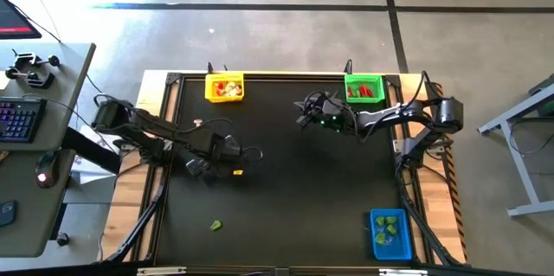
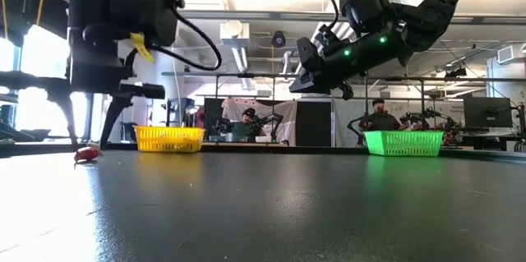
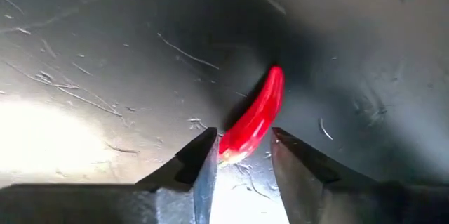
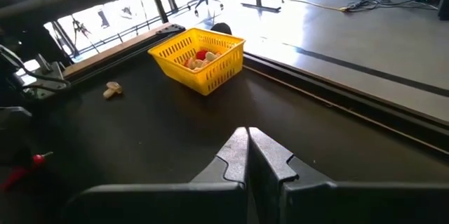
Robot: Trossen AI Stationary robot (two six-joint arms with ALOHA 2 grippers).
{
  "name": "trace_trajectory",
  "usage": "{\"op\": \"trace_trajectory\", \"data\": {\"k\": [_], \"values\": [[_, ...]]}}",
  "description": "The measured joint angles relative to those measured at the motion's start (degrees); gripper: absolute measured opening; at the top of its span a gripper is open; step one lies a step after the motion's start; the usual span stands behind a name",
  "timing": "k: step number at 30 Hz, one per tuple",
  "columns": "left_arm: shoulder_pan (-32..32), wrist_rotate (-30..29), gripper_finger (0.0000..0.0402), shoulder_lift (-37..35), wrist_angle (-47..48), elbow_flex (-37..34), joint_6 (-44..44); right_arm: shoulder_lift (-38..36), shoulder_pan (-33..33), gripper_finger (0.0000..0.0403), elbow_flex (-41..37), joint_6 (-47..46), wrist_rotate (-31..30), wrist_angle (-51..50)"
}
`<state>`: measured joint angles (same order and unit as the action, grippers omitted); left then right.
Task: Sort produce into baskets
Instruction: Put the red chili pepper into the green bin
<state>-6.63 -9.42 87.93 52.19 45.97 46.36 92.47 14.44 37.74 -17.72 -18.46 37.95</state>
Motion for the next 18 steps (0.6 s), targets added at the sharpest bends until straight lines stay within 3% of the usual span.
{"op": "trace_trajectory", "data": {"k": [7,13,18], "values": [[0.27,-0.38,0.0094,-0.83,-2.25,-4.92,0.69,0.00,-0.04,0.0000,0.00,0.85,0.10,-0.44],[1.55,0.43,0.0062,-3.56,-3.42,-5.14,-0.84,0.00,-0.14,0.0000,0.00,1.68,1.13,-0.55],[7.71,9.12,0.0013,-5.44,-9.94,-3.49,-9.28,-0.37,-0.22,0.0000,0.00,4.62,5.65,-0.82]]}}
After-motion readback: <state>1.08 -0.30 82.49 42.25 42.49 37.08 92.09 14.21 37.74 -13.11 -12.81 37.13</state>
